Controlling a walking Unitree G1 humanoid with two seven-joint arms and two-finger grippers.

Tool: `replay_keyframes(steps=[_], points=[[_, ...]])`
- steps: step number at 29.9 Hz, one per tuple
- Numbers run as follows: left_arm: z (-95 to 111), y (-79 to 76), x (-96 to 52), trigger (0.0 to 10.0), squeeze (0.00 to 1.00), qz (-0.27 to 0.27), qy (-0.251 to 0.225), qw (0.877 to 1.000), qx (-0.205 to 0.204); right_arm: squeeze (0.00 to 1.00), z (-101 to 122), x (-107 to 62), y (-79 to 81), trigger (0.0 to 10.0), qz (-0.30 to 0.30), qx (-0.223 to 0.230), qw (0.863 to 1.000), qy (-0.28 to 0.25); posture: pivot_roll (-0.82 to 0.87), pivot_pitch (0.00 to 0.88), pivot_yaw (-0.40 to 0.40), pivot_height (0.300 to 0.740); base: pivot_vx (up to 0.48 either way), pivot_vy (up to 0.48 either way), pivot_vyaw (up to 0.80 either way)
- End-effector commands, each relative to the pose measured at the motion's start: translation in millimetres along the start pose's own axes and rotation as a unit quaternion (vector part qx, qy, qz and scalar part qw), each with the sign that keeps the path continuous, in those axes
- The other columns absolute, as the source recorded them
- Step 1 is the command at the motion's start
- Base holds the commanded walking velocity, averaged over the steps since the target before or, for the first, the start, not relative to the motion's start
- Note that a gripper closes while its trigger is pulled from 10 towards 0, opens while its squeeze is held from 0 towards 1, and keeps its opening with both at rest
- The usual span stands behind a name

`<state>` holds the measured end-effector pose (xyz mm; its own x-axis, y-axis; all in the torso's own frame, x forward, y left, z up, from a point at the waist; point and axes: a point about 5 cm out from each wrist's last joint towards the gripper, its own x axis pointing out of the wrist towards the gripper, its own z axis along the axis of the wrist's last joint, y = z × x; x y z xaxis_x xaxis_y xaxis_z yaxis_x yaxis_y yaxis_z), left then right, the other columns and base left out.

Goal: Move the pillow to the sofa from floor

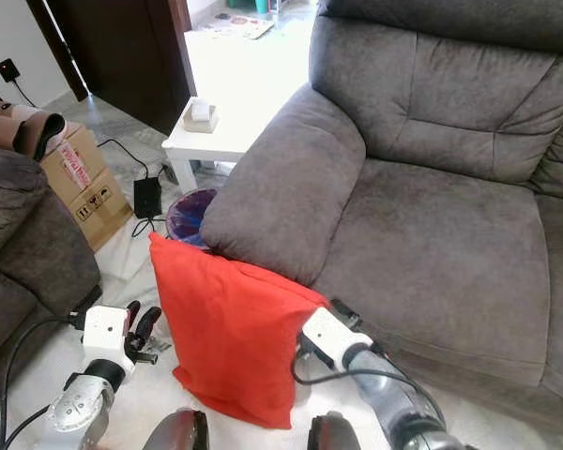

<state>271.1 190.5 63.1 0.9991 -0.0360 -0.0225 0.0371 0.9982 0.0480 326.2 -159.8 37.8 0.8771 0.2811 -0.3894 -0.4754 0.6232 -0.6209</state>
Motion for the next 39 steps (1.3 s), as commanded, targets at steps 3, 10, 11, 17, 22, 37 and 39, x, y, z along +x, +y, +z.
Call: replay_keyframes(steps=[3, 10, 11, 17, 22, 37, 39], points=[[7.2, 9.2, -11.3, 10.0, 0.0, 0.024, -0.006, 1.0, -0.013, 0.0, 2.9, 2.9, -0.3, 10.0, -0.009, -0.028, 1.0, 0.007, 0.13, 0.244, 0.045, 0.63, 0.0, 0.0, 0.0], [10.6, 11.6, -24.1, 10.0, 0.0, 0.027, -0.004, 1.0, -0.004, 0.0, 10.1, 6.3, -6.4, 10.0, -0.014, -0.067, 0.998, 0.002, 0.15, 0.279, 0.047, 0.63, 0.0, 0.0, 0.0], [11.1, 11.2, -25.1, 10.0, 0.0, 0.027, -0.004, 1.0, -0.004, 0.0, 10.7, 6.7, -7.9, 10.0, -0.015, -0.073, 0.997, 0.003, 0.15, 0.289, 0.047, 0.63, 0.0, 0.0, 0.0], [18.8, 9.6, -33.4, 10.0, 0.0, 0.025, -0.004, 1.0, 0.0, 0.0, 13.5, 8.4, -13.8, 10.0, -0.025, -0.08, 0.996, 0.006, 0.17, 0.32, 0.053, 0.63, 0.0, 0.0, 0.0], [25.9, 8.9, -33.9, 10.0, 0.0, 0.024, -0.012, 1.0, 0.001, 0.0, 16.0, 9.5, -16.9, 10.0, -0.039, -0.082, 0.996, 0.005, 0.18, 0.337, 0.055, 0.63, 0.0, 0.0, 0.0], [47.8, 3.9, -29.8, 10.0, 0.0, 0.01, -0.032, 0.999, 0.004, 0.0, 33.5, 15.6, -20.0, 0.0, -0.064, -0.112, 0.991, -0.019, 0.19, 0.364, 0.065, 0.63, 0.0, 0.0, 0.0], [48.2, 4.4, -29.2, 10.0, 0.0, 0.011, -0.032, 0.999, 0.005, 0.0, 33.8, 15.7, -17.8, 0.0, -0.061, -0.104, 0.992, -0.02, 0.18, 0.36, 0.066, 0.63, 0.0, 0.0, 0.0]])
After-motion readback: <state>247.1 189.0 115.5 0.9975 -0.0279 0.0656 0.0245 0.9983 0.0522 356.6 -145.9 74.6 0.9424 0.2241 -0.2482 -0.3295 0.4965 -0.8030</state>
